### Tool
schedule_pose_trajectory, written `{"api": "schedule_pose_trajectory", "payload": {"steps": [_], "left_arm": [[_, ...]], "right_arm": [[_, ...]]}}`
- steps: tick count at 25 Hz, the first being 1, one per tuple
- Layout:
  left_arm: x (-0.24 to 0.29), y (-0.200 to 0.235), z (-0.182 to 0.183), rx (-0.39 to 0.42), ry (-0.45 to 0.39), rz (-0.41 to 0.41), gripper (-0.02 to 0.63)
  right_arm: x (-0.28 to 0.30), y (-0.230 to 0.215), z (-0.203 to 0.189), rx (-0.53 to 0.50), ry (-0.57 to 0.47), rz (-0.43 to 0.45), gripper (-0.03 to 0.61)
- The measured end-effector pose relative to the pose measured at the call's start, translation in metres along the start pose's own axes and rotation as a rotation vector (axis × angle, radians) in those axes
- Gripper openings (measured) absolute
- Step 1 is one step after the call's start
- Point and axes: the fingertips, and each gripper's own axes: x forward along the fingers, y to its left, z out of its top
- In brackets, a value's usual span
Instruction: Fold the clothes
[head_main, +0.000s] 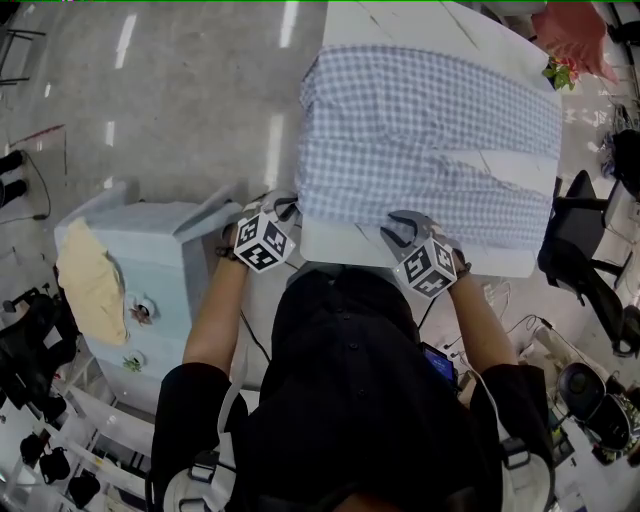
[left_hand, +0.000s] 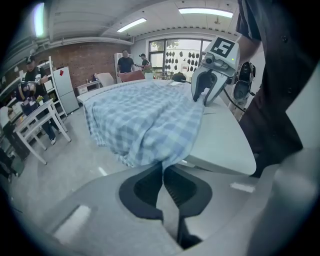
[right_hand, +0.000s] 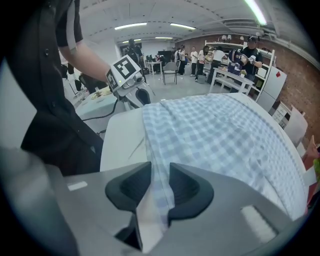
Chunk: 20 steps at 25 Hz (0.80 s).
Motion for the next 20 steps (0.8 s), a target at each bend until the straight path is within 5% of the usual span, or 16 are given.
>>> {"api": "schedule_pose_trajectory", "payload": {"steps": [7,20], "left_arm": [[-0.033,0.004,-0.005,-0.003,0.009,0.034,0.011],[-0.091,0.01,0.01,0.158,0.091,0.105,0.011]], "right_arm": [[-0.006,0.001,-0.004,-0.013,-0.016,0.005,0.121],[-0.021,-0.004,-0.035,-0.071,0.01,-0.131,0.138]]}}
